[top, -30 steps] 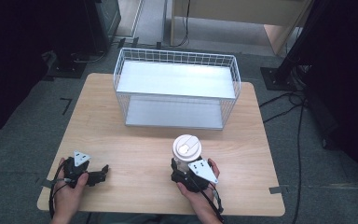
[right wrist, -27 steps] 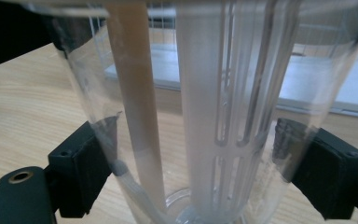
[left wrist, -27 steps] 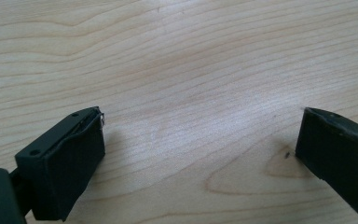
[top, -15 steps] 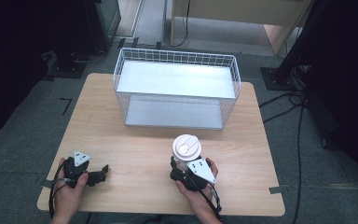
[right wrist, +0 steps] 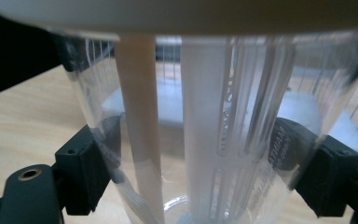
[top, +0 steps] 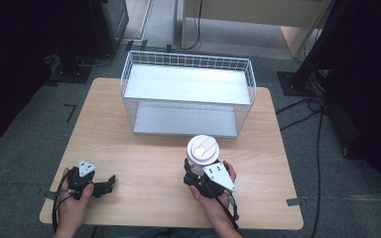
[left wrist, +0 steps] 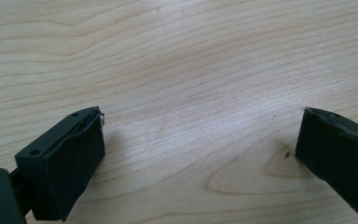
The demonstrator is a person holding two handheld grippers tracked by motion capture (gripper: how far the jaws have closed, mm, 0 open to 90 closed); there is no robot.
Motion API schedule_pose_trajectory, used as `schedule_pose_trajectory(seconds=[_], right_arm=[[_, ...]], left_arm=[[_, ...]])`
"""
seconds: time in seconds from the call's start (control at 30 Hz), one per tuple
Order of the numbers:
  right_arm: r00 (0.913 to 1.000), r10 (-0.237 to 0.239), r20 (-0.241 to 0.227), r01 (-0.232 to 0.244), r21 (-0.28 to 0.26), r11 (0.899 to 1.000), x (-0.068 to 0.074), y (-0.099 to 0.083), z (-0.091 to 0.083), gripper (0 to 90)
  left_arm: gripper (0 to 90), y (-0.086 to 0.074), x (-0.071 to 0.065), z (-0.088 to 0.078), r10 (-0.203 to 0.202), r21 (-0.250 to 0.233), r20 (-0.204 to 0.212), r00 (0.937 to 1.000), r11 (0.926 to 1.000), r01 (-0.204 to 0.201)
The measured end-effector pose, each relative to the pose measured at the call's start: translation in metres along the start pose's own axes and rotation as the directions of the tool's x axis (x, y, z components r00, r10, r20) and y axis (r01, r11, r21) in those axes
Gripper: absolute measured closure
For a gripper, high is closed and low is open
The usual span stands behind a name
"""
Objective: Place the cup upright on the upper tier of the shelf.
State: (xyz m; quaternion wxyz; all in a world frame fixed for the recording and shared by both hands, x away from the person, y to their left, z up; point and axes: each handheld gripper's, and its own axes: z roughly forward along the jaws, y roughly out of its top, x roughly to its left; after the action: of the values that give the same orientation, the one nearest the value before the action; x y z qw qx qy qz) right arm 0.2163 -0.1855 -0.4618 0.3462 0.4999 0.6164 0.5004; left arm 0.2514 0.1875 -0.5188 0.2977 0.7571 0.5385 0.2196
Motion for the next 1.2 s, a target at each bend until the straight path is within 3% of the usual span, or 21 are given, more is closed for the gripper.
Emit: schedule_pose_trajectory(seconds=[0.13, 0.33, 0.63, 0.9, 1.03, 1.2], right_arm=[[0.9996, -0.024, 0.018, 0.024, -0.040, 0.999, 0.001, 0.015, -0.002, 16.8], [0.9992, 0.011, 0.038, -0.008, -0.079, 0.997, -0.004, 0.043, -0.002, 16.8], [0.9982, 0.014, 0.058, -0.007, -0.116, 0.993, -0.011, 0.079, -0.001, 16.8], [0.9977, -0.010, 0.067, 0.022, -0.176, 0.984, -0.011, 0.108, 0.000, 16.8], [0.9967, -0.047, 0.065, 0.059, -0.198, 0.978, -0.008, 0.119, 0.003, 16.8], [0.9970, -0.042, 0.065, 0.055, -0.216, 0.975, -0.007, 0.134, 0.006, 16.8]], left_arm=[[1.5, 0.000, 0.000, 0.000, 0.003, 0.000, -0.001, 1.0000, 1.0000, -0.003], [1.5, 0.000, 0.000, 0.000, 0.003, -0.001, -0.001, 1.0000, 1.0000, -0.003], [1.5, 0.000, 0.000, 0.000, 0.004, 0.001, -0.001, 1.0000, 1.0000, -0.004], [1.5, 0.000, 0.000, 0.000, 0.004, 0.001, -0.001, 1.0000, 1.0000, -0.004], [1.6, 0.000, 0.000, 0.000, 0.003, 0.001, -0.001, 1.0000, 1.0000, -0.003], [1.5, 0.000, 0.000, 0.000, 0.003, 0.001, -0.001, 1.0000, 1.0000, -0.003]])
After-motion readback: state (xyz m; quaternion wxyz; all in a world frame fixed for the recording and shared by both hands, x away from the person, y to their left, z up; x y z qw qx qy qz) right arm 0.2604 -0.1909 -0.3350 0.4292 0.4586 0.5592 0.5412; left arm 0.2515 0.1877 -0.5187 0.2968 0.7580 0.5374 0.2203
